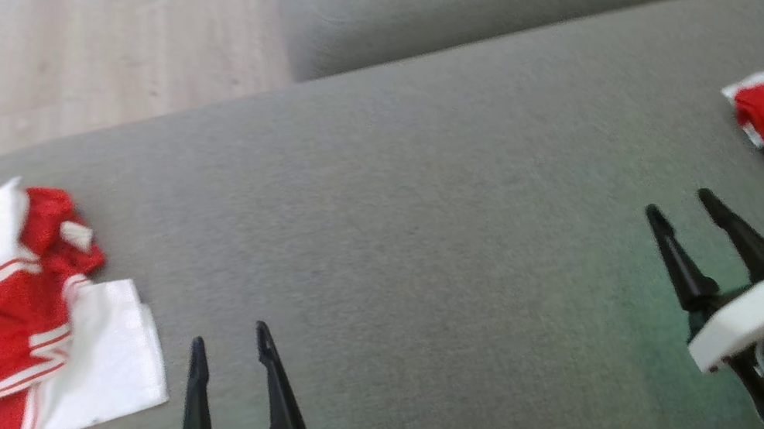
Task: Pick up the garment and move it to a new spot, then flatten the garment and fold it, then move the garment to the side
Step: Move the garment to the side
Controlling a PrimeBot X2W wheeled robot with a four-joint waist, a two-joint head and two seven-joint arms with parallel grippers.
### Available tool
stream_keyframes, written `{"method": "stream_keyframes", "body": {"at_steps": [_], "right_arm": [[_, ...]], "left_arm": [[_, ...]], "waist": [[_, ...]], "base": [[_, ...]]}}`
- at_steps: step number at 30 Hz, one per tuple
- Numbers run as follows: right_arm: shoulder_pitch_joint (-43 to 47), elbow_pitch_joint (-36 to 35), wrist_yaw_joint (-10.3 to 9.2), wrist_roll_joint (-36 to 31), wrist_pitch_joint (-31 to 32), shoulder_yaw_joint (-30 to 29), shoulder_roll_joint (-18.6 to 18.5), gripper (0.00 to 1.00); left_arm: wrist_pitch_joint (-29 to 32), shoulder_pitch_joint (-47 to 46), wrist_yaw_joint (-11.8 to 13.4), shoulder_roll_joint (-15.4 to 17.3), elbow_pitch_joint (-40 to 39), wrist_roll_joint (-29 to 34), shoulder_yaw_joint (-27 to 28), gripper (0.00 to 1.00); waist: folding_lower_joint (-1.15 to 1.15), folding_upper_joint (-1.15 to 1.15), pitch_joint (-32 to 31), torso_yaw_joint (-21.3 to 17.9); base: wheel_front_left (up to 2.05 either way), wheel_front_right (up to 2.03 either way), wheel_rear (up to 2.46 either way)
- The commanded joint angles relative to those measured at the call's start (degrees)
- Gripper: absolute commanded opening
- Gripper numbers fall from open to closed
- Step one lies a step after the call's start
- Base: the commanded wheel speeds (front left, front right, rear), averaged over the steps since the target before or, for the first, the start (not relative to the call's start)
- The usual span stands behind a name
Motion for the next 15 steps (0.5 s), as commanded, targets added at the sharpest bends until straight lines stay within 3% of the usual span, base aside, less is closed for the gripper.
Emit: {"method": "stream_keyframes", "body": {"at_steps": [1, 8, 15], "right_arm": [[0.0, -2.9, -0.05, -1.0, -0.8, -0.3, 0.0, 1.00], [11.2, -17.3, -0.05, -8.6, -0.8, -9.3, 4.0, 1.00], [17.9, -20.4, -0.05, -10.9, -0.8, -10.7, 6.2, 1.00]], "left_arm": [[-0.3, -1.7, -0.2, -0.2, -2.2, 0.8, 2.2, 1.00], [-0.3, 1.0, -2.3, -0.1, -3.5, 3.6, 5.6, 1.00], [-0.3, 4.7, -3.9, -0.1, -3.0, 4.7, 8.2, 1.00]], "waist": [[0.01, 0.00, -2.2, 2.3], [0.01, 0.00, -5.0, 4.1], [0.01, 0.00, -6.5, 4.1]], "base": [[0.00, 0.00, 0.00], [0.00, 0.00, 0.00], [0.00, 0.00, 0.00]]}}
